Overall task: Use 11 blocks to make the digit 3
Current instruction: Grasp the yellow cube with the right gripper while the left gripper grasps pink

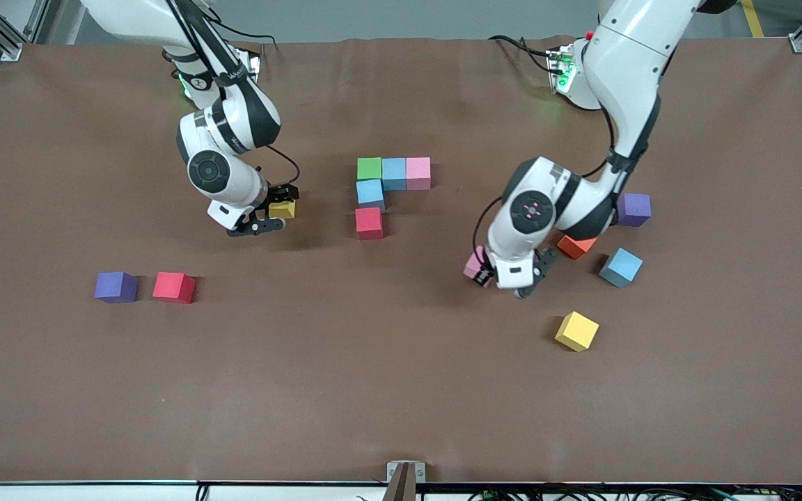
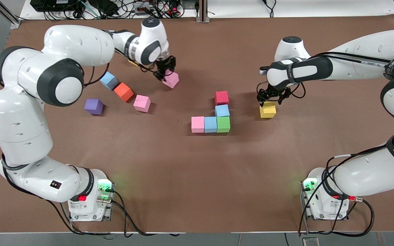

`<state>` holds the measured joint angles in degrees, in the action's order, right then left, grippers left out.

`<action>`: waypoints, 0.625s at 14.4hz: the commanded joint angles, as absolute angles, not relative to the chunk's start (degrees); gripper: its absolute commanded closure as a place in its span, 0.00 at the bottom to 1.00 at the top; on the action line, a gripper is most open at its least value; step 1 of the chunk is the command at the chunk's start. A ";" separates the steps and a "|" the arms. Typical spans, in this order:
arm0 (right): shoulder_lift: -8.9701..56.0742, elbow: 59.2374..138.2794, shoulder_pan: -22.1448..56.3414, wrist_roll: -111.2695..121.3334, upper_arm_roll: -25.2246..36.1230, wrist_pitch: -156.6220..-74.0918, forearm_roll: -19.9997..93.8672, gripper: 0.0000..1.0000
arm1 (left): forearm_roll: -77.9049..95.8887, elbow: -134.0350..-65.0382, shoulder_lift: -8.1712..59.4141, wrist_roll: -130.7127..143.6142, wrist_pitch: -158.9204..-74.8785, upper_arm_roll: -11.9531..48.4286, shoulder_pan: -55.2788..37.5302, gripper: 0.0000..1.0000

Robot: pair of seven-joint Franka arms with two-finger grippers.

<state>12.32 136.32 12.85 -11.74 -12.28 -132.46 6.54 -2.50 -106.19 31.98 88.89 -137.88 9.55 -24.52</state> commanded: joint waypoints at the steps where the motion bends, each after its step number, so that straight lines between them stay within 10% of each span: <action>1: 12.56 137.64 11.51 -11.25 -13.45 -134.64 6.24 0.00 | -1.76 -106.96 29.80 101.53 -137.72 9.93 -26.88 0.88; 9: 14.94 137.20 11.34 -11.86 -13.45 -136.58 6.50 0.13 | -2.46 -108.54 29.53 139.29 -144.22 13.18 -32.86 0.88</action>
<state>15.13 136.44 12.81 -11.76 -12.28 -135.78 6.55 -2.50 -106.95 30.06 133.86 -141.20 13.39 -31.40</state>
